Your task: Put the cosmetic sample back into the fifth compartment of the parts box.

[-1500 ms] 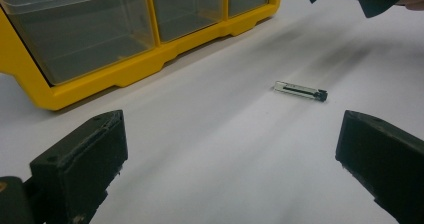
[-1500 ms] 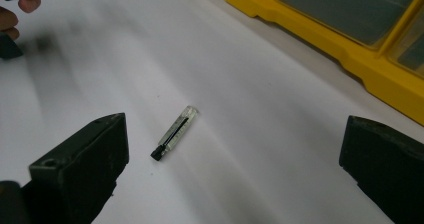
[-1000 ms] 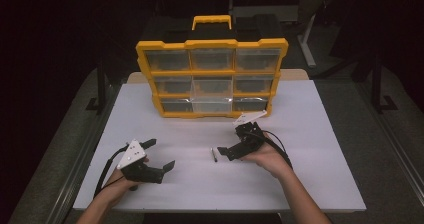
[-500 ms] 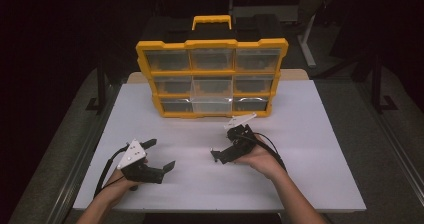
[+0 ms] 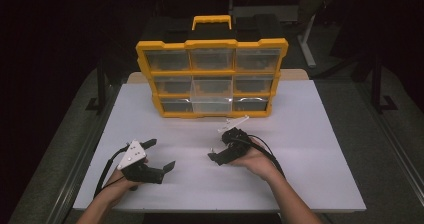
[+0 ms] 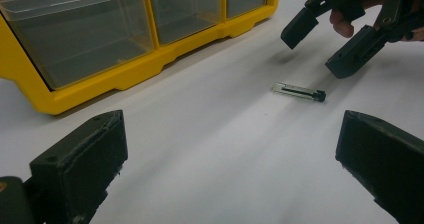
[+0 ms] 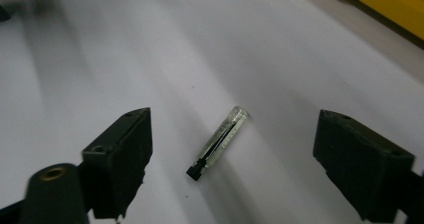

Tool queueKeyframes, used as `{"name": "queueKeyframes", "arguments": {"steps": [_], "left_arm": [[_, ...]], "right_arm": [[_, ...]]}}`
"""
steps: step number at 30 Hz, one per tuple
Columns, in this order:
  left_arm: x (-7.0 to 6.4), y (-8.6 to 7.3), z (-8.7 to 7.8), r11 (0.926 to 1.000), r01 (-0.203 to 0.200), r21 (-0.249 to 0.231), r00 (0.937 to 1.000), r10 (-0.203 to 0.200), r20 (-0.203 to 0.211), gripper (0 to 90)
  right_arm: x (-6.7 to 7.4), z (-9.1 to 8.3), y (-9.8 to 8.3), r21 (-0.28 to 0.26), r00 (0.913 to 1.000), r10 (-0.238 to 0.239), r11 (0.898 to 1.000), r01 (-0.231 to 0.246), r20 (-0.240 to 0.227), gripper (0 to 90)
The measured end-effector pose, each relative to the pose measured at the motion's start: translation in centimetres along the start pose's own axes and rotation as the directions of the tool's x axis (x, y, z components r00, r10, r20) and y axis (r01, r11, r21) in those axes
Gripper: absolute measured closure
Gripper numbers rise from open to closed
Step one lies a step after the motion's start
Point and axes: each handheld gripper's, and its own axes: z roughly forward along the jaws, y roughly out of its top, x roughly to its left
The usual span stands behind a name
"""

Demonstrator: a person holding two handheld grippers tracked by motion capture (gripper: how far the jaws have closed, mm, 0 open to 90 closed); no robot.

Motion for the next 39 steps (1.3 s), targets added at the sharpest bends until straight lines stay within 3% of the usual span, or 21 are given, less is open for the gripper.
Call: {"name": "queueKeyframes", "arguments": {"steps": [8, 21, 28, 39], "left_arm": [[-0.1, 0.0, 0.0, 1.0000, -0.006, 0.002, 1.0000, 0.006, 0.001, 0.4], [-0.1, 0.0, 0.0, 0.9999, -0.011, 0.001, 0.9999, 0.011, 0.000, 0.4], [-0.1, 0.0, 0.0, 0.9999, -0.015, 0.002, 0.9999, 0.015, -0.001, 0.4], [-0.2, 0.0, 0.0, 0.9998, -0.019, 0.002, 0.9998, 0.019, -0.001, 0.4]], "right_arm": [[0.2, 0.7, -0.1, 0.014, 1.0000, -0.003, 1.000, 0.003, 0.003, 35.1], [0.4, 1.8, -0.2, 0.038, 0.9999, -0.012, 0.999, 0.012, -0.004, 57.0], [0.4, 2.2, -0.3, 0.062, 0.9999, -0.009, 0.998, 0.010, -0.012, 65.8], [0.4, 2.2, -0.4, 0.062, 0.9996, -0.022, 0.998, 0.021, 0.018, 76.1]]}}
